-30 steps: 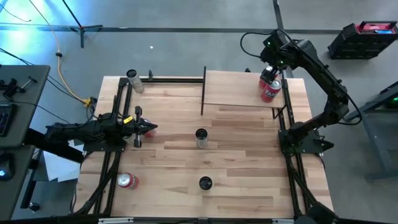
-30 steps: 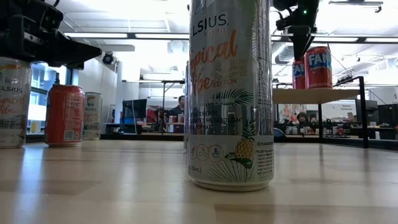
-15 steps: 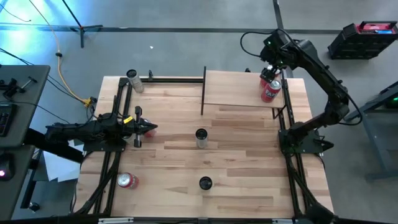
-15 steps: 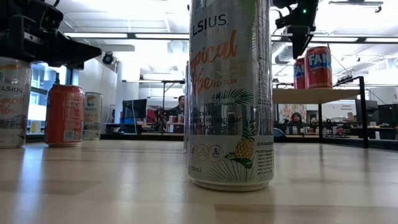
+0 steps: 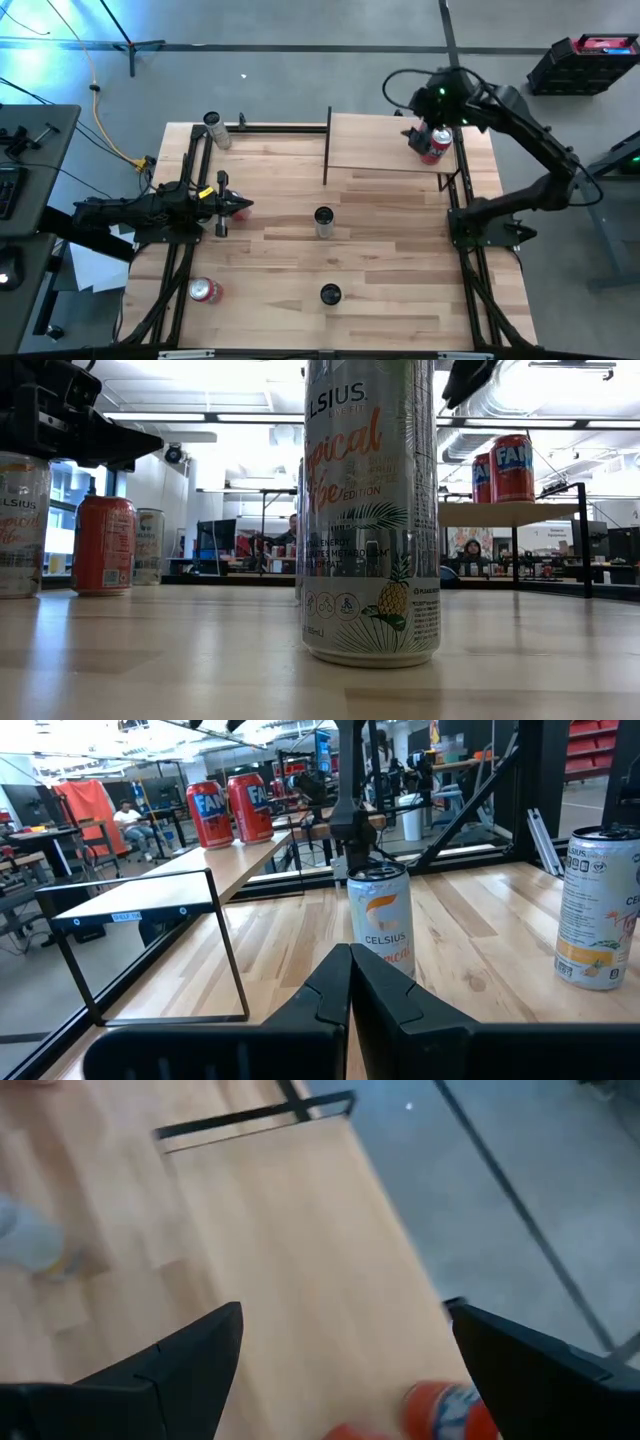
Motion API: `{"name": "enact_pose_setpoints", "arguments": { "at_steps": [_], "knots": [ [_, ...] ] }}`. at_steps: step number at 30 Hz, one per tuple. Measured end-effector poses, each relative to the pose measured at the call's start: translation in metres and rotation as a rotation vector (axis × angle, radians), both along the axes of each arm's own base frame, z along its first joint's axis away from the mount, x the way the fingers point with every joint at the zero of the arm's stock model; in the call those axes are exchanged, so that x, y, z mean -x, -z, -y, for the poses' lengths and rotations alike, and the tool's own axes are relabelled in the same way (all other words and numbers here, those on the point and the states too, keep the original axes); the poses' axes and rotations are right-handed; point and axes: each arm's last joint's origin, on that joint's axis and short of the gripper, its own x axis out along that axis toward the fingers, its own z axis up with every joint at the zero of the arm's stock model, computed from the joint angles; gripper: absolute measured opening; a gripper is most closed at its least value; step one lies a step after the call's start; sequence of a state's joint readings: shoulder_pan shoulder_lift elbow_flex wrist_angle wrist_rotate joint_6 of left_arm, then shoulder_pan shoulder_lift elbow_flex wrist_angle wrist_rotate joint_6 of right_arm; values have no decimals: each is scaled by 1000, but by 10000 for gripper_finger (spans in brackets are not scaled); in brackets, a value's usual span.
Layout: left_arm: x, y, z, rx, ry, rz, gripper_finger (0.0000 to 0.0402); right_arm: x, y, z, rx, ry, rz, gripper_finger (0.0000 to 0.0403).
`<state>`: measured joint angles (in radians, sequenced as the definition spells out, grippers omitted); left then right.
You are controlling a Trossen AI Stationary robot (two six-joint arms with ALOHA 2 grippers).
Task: Place canned beverage on shelf
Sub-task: Put the orange soda can on the shelf aligned with the other orange soda can
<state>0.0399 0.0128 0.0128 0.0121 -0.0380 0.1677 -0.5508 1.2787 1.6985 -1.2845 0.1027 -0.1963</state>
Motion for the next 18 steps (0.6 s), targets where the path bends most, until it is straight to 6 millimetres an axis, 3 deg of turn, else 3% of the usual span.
{"name": "enact_pose_setpoints", "arguments": {
  "at_steps": [7, 18],
  "knots": [
    [0, 0, 0, 0, 0, 0, 3, 21, -10, -38, -38, -66, 33, 346],
    [0, 0, 0, 0, 0, 0, 3, 45, -20, -59, -52, -83, 123, 346]
  ]
}}
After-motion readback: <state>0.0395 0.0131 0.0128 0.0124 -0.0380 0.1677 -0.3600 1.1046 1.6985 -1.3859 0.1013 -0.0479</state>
